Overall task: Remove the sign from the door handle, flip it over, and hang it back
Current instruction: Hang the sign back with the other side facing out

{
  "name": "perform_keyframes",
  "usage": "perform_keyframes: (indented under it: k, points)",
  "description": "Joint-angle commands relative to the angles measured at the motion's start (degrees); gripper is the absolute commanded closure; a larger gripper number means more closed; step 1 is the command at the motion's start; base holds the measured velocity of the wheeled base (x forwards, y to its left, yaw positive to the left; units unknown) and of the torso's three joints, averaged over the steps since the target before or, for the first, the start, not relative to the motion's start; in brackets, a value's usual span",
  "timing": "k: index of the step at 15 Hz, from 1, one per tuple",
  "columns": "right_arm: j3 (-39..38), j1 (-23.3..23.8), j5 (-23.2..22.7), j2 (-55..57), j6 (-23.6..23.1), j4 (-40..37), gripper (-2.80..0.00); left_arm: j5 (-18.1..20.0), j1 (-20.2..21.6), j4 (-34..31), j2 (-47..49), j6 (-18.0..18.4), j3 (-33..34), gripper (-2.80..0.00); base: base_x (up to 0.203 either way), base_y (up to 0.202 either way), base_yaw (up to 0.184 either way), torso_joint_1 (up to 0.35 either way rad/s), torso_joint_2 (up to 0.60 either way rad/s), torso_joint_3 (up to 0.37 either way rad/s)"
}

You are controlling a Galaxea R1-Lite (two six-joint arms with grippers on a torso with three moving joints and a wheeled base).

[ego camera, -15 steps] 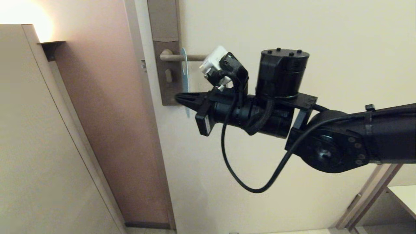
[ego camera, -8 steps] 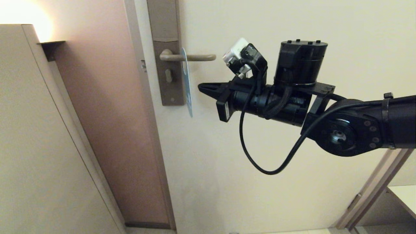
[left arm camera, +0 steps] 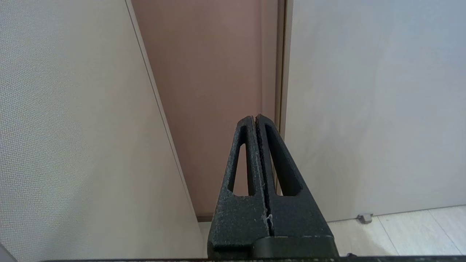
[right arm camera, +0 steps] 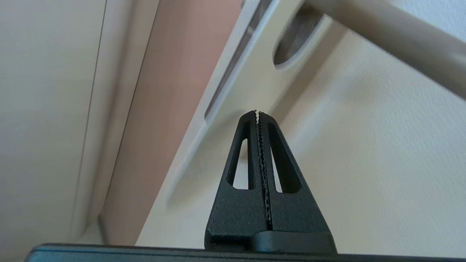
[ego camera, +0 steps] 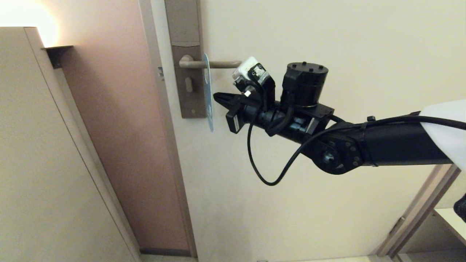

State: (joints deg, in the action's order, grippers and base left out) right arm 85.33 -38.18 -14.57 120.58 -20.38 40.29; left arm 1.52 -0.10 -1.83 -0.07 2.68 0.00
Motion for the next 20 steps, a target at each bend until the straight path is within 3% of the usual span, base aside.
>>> perform_keyframes:
  k: [1,6,11,20]
  points:
    - [2.65,-0.54,0.04,3.70,-0.18,0.98,0.00,0.03,0.01,-0.02,0.07,0.04,0.00,0.00,0.000,0.000,0.000,0.000,0.00,0.000]
    - [10.00,-3.55,2.01,7.75,-0.20,4.38,0.00,-0.03,0.01,-0.02,0.07,0.04,0.00,0.00,0.000,0.000,0.000,0.000,0.00,0.000]
    - [10.91,-4.80,6.81,9.41,-1.33,4.80,0.00,0.00,0.01,-0.02,0.07,0.04,0.00,0.00,0.000,0.000,0.000,0.000,0.00,0.000]
    - [15.19,-4.80,8.15,10.95,-1.60,4.54,0.00,0.03,0.01,-0.02,0.07,0.04,0.00,0.00,0.000,0.000,0.000,0.000,0.00,0.000]
